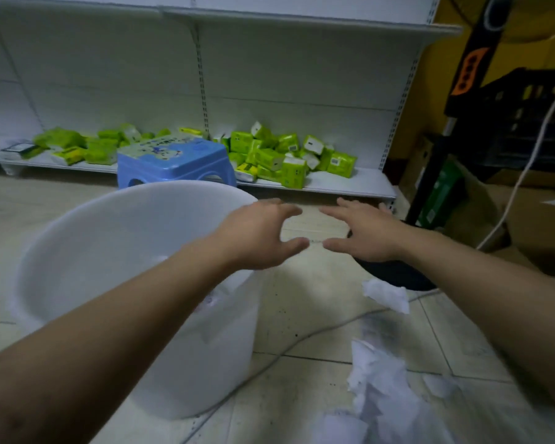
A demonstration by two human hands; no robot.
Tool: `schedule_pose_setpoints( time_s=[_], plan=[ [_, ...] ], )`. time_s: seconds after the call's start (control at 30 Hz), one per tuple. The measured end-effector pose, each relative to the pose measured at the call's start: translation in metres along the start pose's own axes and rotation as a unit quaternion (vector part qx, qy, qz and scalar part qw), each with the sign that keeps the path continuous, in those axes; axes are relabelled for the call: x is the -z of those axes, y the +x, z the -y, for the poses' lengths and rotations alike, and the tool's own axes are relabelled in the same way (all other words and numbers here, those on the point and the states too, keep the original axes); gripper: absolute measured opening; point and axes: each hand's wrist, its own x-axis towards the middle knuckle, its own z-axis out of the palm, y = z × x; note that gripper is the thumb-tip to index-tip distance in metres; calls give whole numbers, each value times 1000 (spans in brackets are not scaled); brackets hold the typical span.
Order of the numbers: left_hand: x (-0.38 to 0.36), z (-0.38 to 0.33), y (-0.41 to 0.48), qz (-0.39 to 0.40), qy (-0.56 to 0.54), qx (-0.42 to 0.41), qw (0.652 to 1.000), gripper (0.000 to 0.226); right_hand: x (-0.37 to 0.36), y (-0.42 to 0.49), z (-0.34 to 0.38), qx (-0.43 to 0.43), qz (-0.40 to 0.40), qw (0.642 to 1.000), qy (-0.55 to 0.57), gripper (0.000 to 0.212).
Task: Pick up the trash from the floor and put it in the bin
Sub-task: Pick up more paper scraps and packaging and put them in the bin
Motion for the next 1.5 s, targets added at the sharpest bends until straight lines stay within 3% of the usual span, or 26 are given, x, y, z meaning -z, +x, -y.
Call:
schedule_pose_setpoints(
  time_s=[0.2, 0.5, 0.63, 0.8, 1.03, 1.13, 1.23, 1.33, 1.43, 1.5],
  plan=[
    [-81, -87, 22, 101, 67, -96, 988, 59, -38, -44, -79, -58, 72, 996, 4, 82],
    [-228, -132, 20, 253, 34, -16, 967, 59, -180, -128, -189, -164, 211, 963, 26, 70],
    [-284, -147, 17, 307, 11, 6, 952, 56, -236, -144, -203, -201, 218, 951, 90, 61],
    [-329, -150, 30, 290, 6, 44, 956, 46, -284, -138, -207, -230, 191, 951, 82, 28],
    [-364, -152, 56, 224, 27, 39, 973, 35, -301, -104, -234, -279, 165, 939, 115, 13],
    [-379, -155, 70, 227, -2, 64, 972, 40, -303, -94, -241, -302, 160, 927, 156, 14],
    [-396, -162, 86, 280, -90, 133, 946, 57, -306, -91, -245, -315, 161, 920, 171, 16],
    [-413, -164, 89, 288, -71, 169, 940, 68, -310, -92, -249, -331, 135, 913, 194, 21],
    [-421, -159, 85, 259, -25, 186, 948, 60, -314, -94, -254, -350, 122, 898, 239, 27],
    [-422, -155, 79, 229, -27, 176, 957, 42, -316, -95, -256, -356, 112, 892, 254, 28]
  ],
)
